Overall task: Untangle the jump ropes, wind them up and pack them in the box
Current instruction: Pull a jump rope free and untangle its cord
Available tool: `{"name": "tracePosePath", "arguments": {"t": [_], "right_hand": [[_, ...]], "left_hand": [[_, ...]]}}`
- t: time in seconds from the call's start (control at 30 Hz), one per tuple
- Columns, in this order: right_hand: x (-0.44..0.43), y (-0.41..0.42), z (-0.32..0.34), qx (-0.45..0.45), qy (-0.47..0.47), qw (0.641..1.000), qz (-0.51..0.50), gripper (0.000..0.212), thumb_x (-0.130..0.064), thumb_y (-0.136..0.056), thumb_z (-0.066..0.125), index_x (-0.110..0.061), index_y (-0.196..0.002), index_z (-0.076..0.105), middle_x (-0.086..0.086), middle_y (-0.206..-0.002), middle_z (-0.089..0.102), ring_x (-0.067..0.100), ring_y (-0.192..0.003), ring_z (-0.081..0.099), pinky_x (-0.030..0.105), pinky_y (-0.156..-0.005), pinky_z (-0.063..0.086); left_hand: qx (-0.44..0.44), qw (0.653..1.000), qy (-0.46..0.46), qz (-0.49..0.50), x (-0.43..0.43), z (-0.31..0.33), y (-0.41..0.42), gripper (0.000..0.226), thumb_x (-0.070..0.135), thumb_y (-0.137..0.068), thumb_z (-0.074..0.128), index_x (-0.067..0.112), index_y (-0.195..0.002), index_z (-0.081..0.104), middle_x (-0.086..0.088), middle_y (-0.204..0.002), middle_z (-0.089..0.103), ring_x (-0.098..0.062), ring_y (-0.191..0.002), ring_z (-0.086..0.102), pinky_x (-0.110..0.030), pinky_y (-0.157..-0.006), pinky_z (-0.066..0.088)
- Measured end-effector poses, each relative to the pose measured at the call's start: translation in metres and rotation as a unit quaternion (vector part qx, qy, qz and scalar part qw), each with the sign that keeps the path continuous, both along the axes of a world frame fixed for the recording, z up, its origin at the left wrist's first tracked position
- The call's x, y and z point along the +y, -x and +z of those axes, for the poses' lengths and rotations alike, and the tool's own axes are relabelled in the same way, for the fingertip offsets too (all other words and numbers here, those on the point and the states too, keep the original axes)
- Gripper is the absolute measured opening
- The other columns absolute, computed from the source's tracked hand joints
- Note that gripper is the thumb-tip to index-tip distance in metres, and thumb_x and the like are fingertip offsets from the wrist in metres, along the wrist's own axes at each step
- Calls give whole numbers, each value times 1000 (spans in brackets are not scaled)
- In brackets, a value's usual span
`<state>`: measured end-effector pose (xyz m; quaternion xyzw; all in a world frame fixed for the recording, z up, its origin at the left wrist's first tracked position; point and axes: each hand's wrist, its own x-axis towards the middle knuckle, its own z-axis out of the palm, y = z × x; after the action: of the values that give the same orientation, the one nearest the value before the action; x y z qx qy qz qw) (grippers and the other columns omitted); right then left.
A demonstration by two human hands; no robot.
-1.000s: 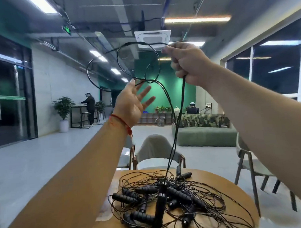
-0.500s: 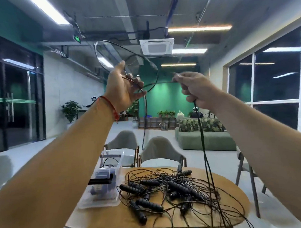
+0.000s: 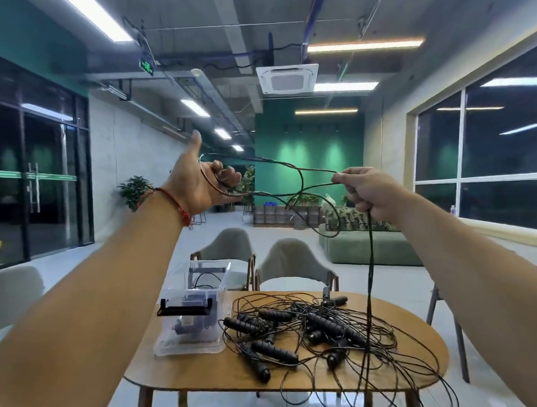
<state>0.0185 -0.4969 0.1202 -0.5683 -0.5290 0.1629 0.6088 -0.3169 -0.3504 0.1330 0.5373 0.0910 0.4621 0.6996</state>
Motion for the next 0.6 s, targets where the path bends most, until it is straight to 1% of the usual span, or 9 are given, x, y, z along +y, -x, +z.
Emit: {"name": "tracePosePath", "arguments": {"t": [0.1, 0.2, 0.23, 0.3, 0.33, 0.37, 0.43, 0.47, 0.6], "right_hand": [[0, -1, -3, 2, 2, 1000, -2, 21, -27, -103, 71, -9, -113, 70, -5, -62, 37, 10, -50, 24, 23, -36, 19], [-1, -6, -5, -2, 16, 1000, 5, 23, -25, -103, 71, -6, -116, 69, -6, -60, 35, 9, -49, 22, 23, -36, 18], [-1, -6, -5, -7, 21, 1000, 5, 23, -25, -103, 71, -7, -116, 69, -6, -60, 35, 9, -49, 22, 23, -36, 17], [-3, -6, -6, -22, 30, 999, 0, 20, -24, -101, 74, -8, -112, 70, -6, -60, 35, 9, -48, 23, 22, -36, 18], [-3, -6, -5, -31, 34, 999, -7, 18, -24, -100, 75, -9, -109, 71, -6, -60, 35, 9, -46, 24, 22, -37, 19], [-3, -6, -5, -40, 36, 998, -20, 17, -25, -99, 76, -10, -106, 72, -6, -59, 36, 9, -46, 25, 22, -37, 20], [-1, -10, -5, -44, 38, 997, -48, 16, -27, -98, 78, -12, -103, 74, -5, -61, 38, 10, -47, 27, 23, -37, 22], [-1, -15, -5, -38, 38, 997, -57, 16, -28, -97, 79, -14, -102, 74, -4, -63, 38, 11, -49, 27, 23, -38, 23], [-4, -28, -6, -16, 35, 998, -57, 12, -28, -99, 77, -16, -97, 73, -1, -65, 36, 12, -51, 24, 23, -36, 22]], "left_hand": [[53, 996, -43, 57, 6, -11, -5, 52, 70, -93, 62, 20, -83, 49, -1, -71, 50, -17, -67, 54, -41, -89, 59], [169, 969, -110, 140, 7, -24, -2, 65, 89, -77, 57, 25, -79, 44, 5, -66, 35, -12, -59, 33, -26, -61, 40], [236, 932, -176, 210, 9, -30, 1, 69, 92, -75, 52, 24, -79, 45, 5, -64, 35, -12, -56, 32, -27, -58, 37], [328, 818, -316, 351, 16, -39, 3, 69, 88, -85, 45, 20, -74, 47, 1, -60, 38, -14, -53, 34, -30, -56, 36], [338, 798, -336, 369, 19, -41, 2, 68, 82, -94, 41, 18, -70, 46, -1, -60, 39, -15, -52, 35, -30, -55, 35], [326, 830, -300, 340, 22, -43, 3, 66, 74, -102, 36, 18, -68, 45, -1, -60, 39, -14, -50, 34, -28, -51, 33], [264, 935, -153, 179, 32, -46, 9, 53, 51, -108, 28, 19, -70, 48, 2, -61, 34, -12, -46, 28, -23, -41, 26], [247, 957, -110, 103, 36, -47, 16, 44, 40, -103, 30, 18, -73, 52, 2, -64, 33, -12, -49, 27, -23, -40, 23], [286, 948, -131, -53, 40, -59, 37, 22, 31, -101, 48, 14, -97, 62, 1, -77, 45, -13, -66, 37, -24, -51, 27]]}}
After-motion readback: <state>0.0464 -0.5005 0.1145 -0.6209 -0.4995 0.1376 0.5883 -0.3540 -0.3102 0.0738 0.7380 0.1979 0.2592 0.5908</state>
